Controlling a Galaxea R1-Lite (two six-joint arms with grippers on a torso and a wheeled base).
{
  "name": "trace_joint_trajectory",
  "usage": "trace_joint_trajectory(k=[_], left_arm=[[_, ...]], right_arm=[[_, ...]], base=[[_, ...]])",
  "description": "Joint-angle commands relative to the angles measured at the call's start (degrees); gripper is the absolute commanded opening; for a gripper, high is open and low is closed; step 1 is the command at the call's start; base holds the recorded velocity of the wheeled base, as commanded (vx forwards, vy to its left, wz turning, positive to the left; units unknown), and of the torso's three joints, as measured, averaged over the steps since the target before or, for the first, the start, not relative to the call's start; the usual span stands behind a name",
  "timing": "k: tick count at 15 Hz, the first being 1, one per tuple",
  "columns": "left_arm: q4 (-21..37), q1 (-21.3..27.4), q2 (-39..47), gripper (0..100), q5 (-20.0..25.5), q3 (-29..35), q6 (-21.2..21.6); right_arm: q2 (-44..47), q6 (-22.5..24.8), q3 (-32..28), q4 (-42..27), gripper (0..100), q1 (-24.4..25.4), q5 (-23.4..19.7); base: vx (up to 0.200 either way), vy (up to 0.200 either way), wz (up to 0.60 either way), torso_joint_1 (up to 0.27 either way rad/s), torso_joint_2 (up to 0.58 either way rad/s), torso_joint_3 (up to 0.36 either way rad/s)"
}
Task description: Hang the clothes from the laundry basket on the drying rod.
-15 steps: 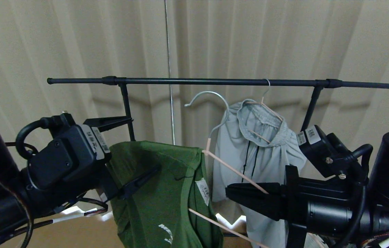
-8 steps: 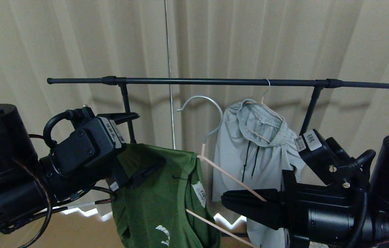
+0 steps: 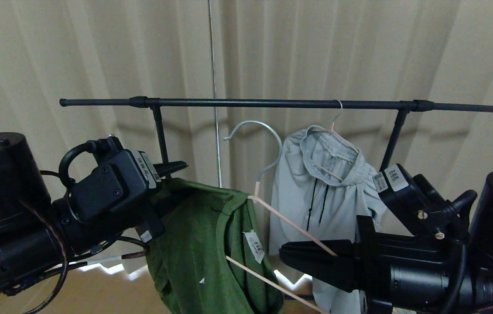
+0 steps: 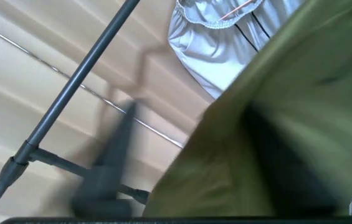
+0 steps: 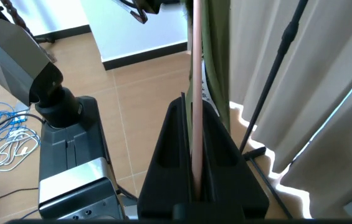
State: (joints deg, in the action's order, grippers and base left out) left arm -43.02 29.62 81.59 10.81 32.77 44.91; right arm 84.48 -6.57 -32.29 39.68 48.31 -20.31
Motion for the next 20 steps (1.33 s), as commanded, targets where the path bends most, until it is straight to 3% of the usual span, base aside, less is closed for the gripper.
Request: trace_joint_trajectory(k=[1, 7, 8, 11, 13, 15, 16, 17, 20], left_arm=[[-0.05, 0.0, -0.03, 0, 0.0, -0.16, 0.0], [-0.22, -0.18, 0.06, 0, -0.18, -0.86, -0.09], [-0.22, -0.18, 0.06, 0, -0.18, -0.86, -0.09], [-0.22, -0.62, 0.06, 0, -1.15, -0.78, -0.09], [-0.13, -1.23, 0.06, 0, -5.98, -1.13, -0.17], [-0.13, -1.5, 0.15, 0, -14.94, -2.53, -1.84], [-0.13, -1.67, 0.23, 0, -17.23, -2.53, -2.81], [-0.22, -1.67, 0.94, 0, -21.27, -2.09, -5.97], [-0.13, -1.85, 1.29, 0, -23.91, -1.22, -10.63]], right_arm=[[0.07, -0.02, 0.12, -0.04, 0, 0.03, 0.01], [-0.11, -0.02, 0.12, -0.48, 0, -0.06, 0.09], [0.07, 0.07, 0.21, -0.57, 100, -0.06, 0.09], [0.33, 0.07, 0.21, -0.48, 100, -0.24, 0.53], [-0.11, 0.24, 0.39, -0.22, 100, -1.29, 1.68], [-0.63, 4.11, 2.67, 0.13, 100, -2.7, 5.19], [-0.72, 4.99, 3.03, 0.13, 100, -3.05, 5.9], [-1.34, 5.87, 3.99, 0.84, 100, -3.66, 6.95], [-1.69, 5.87, 6.89, 4.09, 100, -4.37, 7.39]], base=[[0.0, 0.0, 0.0, 0.0, 0.0, 0.0], [0.0, 0.0, 0.0, 0.0, 0.0, 0.0], [0.0, 0.0, 0.0, 0.0, 0.0, 0.0], [0.0, 0.0, 0.0, 0.0, 0.0, 0.0], [0.0, 0.0, 0.0, 0.0, 0.0, 0.0], [0.0, 0.0, 0.0, 0.0, 0.0, 0.0], [0.0, 0.0, 0.0, 0.0, 0.0, 0.0], [0.0, 0.0, 0.0, 0.0, 0.0, 0.0], [0.0, 0.0, 0.0, 0.0, 0.0, 0.0]])
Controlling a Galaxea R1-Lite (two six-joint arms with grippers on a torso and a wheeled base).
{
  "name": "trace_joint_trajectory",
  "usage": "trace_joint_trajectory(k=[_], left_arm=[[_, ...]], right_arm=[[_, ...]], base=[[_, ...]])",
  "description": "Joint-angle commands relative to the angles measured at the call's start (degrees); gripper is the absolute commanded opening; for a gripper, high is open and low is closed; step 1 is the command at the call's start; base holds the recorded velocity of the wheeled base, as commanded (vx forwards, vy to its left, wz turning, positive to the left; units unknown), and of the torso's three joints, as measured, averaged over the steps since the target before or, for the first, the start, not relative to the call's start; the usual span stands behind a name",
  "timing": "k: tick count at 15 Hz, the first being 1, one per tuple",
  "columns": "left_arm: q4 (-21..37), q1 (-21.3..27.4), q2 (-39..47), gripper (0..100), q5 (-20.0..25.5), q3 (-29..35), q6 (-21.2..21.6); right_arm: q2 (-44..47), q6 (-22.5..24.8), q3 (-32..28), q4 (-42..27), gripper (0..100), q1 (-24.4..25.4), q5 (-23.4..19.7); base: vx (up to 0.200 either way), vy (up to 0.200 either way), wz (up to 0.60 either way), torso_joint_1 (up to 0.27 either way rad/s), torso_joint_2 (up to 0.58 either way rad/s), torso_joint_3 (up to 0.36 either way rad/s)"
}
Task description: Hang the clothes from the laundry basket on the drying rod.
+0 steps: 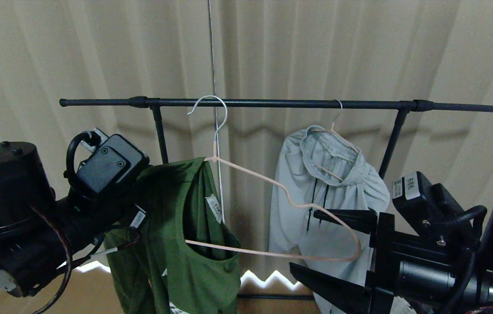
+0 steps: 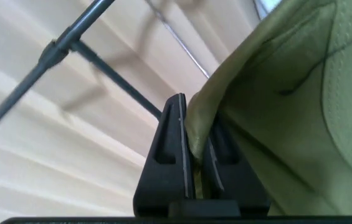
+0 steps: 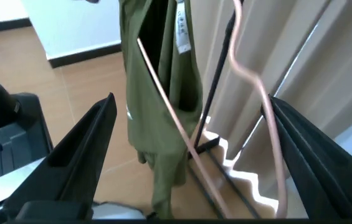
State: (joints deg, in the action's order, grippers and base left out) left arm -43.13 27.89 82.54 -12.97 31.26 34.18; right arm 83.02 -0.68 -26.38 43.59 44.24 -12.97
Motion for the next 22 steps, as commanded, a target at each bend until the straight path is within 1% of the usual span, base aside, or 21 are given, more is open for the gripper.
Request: trace_joint_trajectory(k=[1, 3, 5, 8, 9, 10, 11, 12, 13, 14, 18, 20, 22], left_arm=[[-0.11, -0.03, 0.34, 0, -0.56, 0.56, -1.4], [-0.02, 0.06, 0.34, 0, -0.65, 1.35, -3.51], [-0.02, -0.03, 0.34, 0, -0.74, 2.23, -3.68], [-0.02, 0.06, 0.34, 0, -2.67, 3.11, -3.68], [-0.11, 0.23, 0.51, 0, -2.76, 3.55, -4.12], [-0.11, 0.94, 0.6, 0, -2.85, 4.6, -6.41], [-0.11, 0.94, 0.6, 0, -2.85, 4.6, -6.41], [-0.11, 1.9, 0.43, 0, -2.85, 5.57, -7.9], [-0.11, 1.99, 0.16, 0, -2.59, 5.66, -7.99], [-0.29, 2.52, -0.28, 0, -2.5, 5.66, -8.08], [-3.01, 4.45, -0.98, 0, -2.67, 5.83, -8.08], [-3.45, 5.59, -1.07, 0, -2.41, 5.92, -8.08], [-3.45, 6.47, -1.51, 0, -2.32, 5.92, -8.08]], right_arm=[[-0.05, -0.11, 2.21, 0.35, 100, -0.38, -0.04], [0.92, -0.28, 3.53, 0.44, 100, -0.38, -0.12], [1.27, -0.37, 3.88, 0.44, 100, -0.38, -0.12], [2.68, -0.37, 3.7, 0.7, 100, -0.29, -0.12], [4.17, -0.46, 3.7, 1.93, 100, -0.29, -0.12], [7.51, -0.64, 3.44, 5.71, 100, -0.38, -0.21], [7.51, -0.64, 3.44, 5.71, 100, -0.38, -0.21], [12.43, -1.69, 2.74, 12.22, 100, -0.38, 0.23], [16.03, -3.01, 1.51, 16.26, 100, -0.38, 1.37], [18.23, -4.33, 0.01, 18.02, 100, -0.38, 1.98], [25.0, -7.67, -6.31, 22.94, 100, -0.38, 4.18], [27.81, -7.84, -8.16, 24.43, 100, -0.38, 4.97], [29.66, -8.02, -9.48, 24.52, 100, -0.38, 5.5]], base=[[0.0, 0.0, 0.0, 0.0, 0.0, 0.0], [0.0, 0.0, 0.0, 0.0, 0.0, 0.0], [0.0, 0.0, 0.0, 0.0, 0.0, 0.0], [0.0, 0.0, 0.0, 0.0, 0.0, 0.0], [0.0, 0.0, 0.0, 0.0, 0.0, 0.0], [0.0, 0.0, 0.0, 0.0, 0.0, 0.0], [0.0, 0.0, 0.0, 0.0, 0.0, 0.0], [0.0, 0.0, 0.0, 0.0, 0.0, 0.0], [0.0, 0.0, 0.0, 0.0, 0.0, 0.0], [0.0, 0.0, 0.0, 0.0, 0.0, 0.0], [0.0, 0.0, 0.0, 0.0, 0.0, 0.0], [0.0, 0.0, 0.0, 0.0, 0.0, 0.0], [0.0, 0.0, 0.0, 0.0, 0.0, 0.0]])
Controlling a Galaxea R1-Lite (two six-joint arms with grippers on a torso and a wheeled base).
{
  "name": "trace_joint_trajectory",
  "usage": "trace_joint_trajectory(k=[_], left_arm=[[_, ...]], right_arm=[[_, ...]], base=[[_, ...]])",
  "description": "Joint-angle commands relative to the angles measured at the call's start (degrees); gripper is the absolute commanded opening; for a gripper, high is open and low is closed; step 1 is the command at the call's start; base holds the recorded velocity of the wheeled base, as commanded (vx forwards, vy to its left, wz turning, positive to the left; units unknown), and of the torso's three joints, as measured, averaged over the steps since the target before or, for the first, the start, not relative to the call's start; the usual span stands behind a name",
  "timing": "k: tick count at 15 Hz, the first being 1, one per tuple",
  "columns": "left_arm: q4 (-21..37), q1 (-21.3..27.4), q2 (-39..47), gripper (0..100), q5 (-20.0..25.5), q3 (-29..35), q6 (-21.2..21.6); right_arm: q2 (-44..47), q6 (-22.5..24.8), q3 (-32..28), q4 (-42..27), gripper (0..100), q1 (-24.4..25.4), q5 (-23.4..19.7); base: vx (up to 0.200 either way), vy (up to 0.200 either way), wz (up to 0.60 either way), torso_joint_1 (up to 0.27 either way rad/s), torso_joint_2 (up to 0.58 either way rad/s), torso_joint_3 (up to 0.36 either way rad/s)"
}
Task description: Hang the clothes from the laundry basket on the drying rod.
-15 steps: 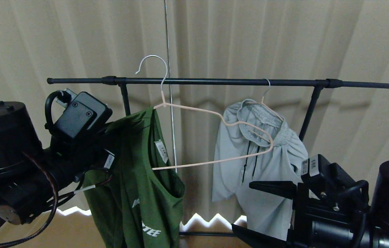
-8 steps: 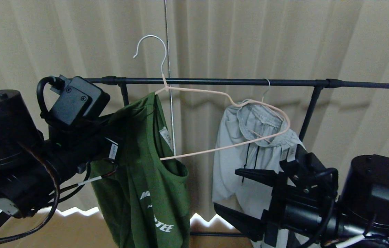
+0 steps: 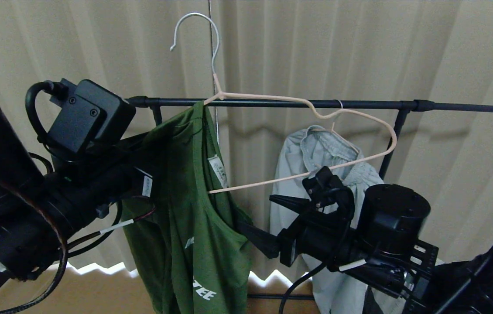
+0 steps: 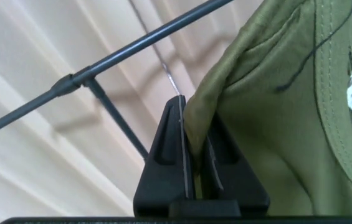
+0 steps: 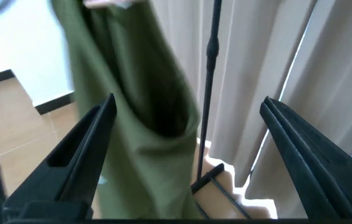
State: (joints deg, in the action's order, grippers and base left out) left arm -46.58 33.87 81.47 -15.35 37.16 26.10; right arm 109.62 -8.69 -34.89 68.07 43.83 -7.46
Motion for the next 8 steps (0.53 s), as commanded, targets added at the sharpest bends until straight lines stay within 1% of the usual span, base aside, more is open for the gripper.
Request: trace_joint_trajectory(k=[1, 6, 8], left_arm=[[0.0, 0.85, -0.61, 0, 0.05, 0.11, 0.0], [-0.09, 1.12, -1.93, 0, 0.05, 0.64, -0.17], [-0.09, 0.94, -2.63, 0, 0.05, 0.72, -0.17]], right_arm=[[3.5, -0.01, -1.23, 0.04, 100, 0.03, 0.17], [5.08, 0.08, -0.71, -0.04, 100, 0.12, 1.22], [4.9, 0.08, 1.14, 0.04, 100, 0.03, 2.36]], base=[[0.0, 0.0, 0.0, 0.0, 0.0, 0.0], [0.0, 0.0, 0.0, 0.0, 0.0, 0.0], [0.0, 0.0, 0.0, 0.0, 0.0, 0.0]])
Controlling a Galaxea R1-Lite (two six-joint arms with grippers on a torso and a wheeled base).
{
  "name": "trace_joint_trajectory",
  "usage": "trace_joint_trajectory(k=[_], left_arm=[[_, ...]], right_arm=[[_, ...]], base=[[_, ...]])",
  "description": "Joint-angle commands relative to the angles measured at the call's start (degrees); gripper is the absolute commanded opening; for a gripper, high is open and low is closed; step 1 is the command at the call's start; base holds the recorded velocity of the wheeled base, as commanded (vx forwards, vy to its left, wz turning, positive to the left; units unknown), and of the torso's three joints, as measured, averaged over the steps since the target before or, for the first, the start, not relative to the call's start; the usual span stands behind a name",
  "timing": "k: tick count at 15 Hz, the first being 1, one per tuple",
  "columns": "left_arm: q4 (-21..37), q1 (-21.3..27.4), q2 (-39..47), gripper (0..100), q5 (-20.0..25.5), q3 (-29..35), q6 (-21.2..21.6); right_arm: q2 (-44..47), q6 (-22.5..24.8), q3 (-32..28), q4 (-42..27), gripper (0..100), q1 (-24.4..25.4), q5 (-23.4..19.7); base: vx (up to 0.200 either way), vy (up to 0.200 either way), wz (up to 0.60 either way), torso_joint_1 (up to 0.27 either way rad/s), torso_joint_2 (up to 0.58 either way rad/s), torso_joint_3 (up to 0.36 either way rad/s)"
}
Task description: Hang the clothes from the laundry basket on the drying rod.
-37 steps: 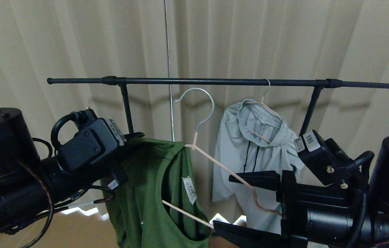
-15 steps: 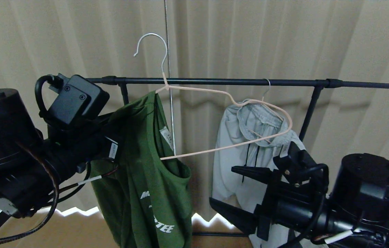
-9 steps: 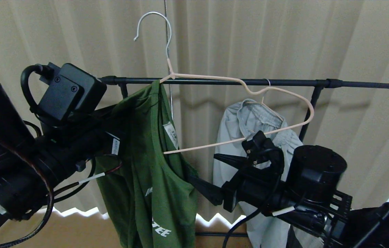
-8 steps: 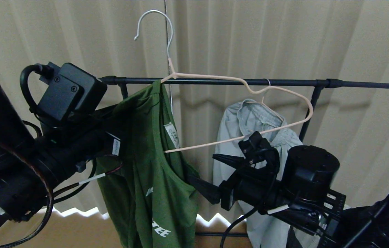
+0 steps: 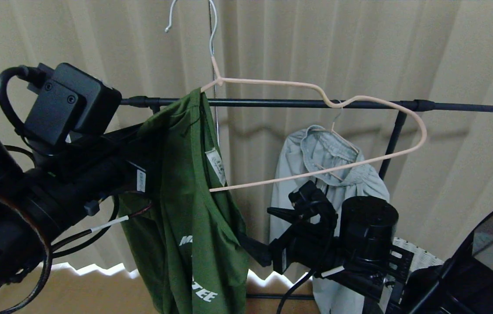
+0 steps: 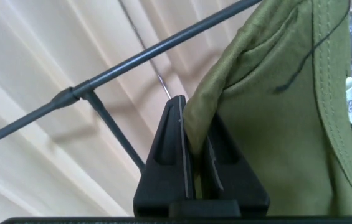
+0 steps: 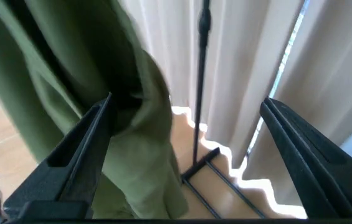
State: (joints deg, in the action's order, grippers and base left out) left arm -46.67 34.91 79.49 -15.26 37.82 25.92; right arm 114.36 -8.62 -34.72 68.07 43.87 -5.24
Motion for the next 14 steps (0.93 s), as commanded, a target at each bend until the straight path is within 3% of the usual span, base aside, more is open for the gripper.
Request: trace_joint_trajectory(k=[1, 2, 7, 9, 11, 14], left_arm=[[0.0, -0.2, -0.92, 0, -0.03, 0.07, 0.01], [0.0, -0.2, -1.01, 0, -0.03, 0.07, 0.01], [0.0, -1.25, -0.92, 0, -0.29, -0.81, 0.1], [0.0, -4.94, -1.01, 0, -0.38, -2.75, 0.63], [0.0, -7.32, -1.1, 0, -0.29, -4.77, 1.15], [0.0, -8.46, -1.1, 0, -0.12, -9.43, 4.23]], right_arm=[[-0.01, 0.01, 1.94, 0.13, 100, -0.54, 0.14], [-0.19, 0.01, 2.55, 0.22, 0, -1.25, 0.14], [-3.79, 0.09, 4.04, -0.04, 0, -3.71, 0.67], [-7.13, 0.18, 7.47, 0.13, 0, -7.66, 0.67], [-9.77, 0.36, 7.03, -0.13, 0, -11.44, 0.58], [-12.32, 0.44, 6.15, -0.66, 0, -13.11, 0.58]], base=[[0.0, 0.0, 0.0, 0.0, 0.0, 0.0], [0.0, 0.0, 0.0, 0.0, 0.0, 0.0], [0.0, 0.0, 0.0, 0.0, 0.0, 0.0], [0.0, 0.0, 0.0, 0.0, 0.0, 0.0], [0.0, 0.0, 0.0, 0.0, 0.0, 0.0], [0.0, 0.0, 0.0, 0.0, 0.0, 0.0]])
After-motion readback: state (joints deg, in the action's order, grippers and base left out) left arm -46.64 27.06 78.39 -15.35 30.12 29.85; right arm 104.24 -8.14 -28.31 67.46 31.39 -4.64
